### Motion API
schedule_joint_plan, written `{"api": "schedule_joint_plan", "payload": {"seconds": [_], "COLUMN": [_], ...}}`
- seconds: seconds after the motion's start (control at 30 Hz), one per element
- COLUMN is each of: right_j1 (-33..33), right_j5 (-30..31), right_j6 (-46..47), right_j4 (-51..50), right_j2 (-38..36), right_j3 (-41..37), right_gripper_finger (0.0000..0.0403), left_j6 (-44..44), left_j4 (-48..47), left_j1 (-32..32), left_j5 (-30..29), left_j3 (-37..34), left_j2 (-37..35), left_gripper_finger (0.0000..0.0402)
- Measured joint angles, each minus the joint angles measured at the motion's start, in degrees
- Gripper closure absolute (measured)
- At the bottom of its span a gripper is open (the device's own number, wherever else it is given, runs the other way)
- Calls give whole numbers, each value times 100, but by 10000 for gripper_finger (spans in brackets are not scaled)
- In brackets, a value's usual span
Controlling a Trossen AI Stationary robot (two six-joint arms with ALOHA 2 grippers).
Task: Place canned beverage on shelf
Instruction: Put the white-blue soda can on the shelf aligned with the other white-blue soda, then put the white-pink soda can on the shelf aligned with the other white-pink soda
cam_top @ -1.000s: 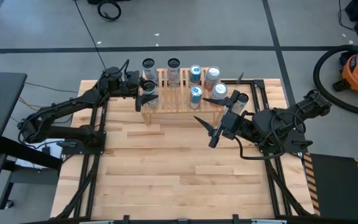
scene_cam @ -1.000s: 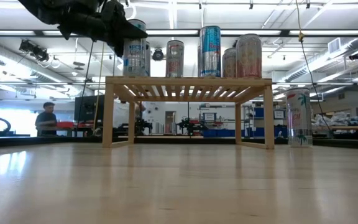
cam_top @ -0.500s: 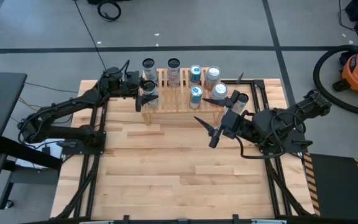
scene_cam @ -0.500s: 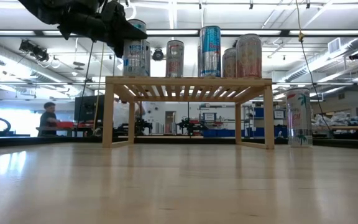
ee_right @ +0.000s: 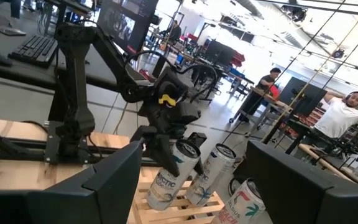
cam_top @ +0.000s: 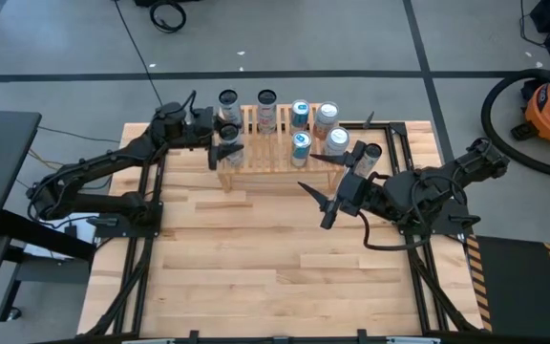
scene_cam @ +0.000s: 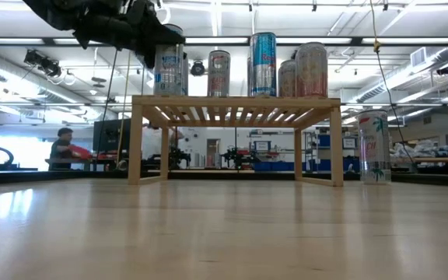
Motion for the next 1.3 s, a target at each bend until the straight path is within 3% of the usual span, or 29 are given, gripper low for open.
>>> {"api": "schedule_joint_plan", "payload": {"seconds": [0.4, 0.6, 0.8, 1.1, 1.3], "right_j1": [0, 0, 0, -92, -402], "right_j5": [-128, -108, 437, 806, 960], "right_j6": [-2, -48, 9, 804, 2366], "right_j4": [-113, -121, -651, -2380, -3696], "right_j2": [0, 0, -1, -2, -186], "right_j3": [0, 0, 0, 0, 0], "right_gripper_finger": [104, 104, 104, 104, 104], "left_j6": [-256, -505, -1461, -2226, -2181], "left_j4": [687, 1479, 1739, 805, 780], "left_j1": [26, 28, 28, -282, -1197], "left_j5": [-11, -13, 40, 1865, 1956], "left_j3": [2, 4, 10, 11, 9], "left_j2": [-200, -426, -1006, -1404, -1401], "left_gripper_finger": [83, 83, 83, 84, 84]}}
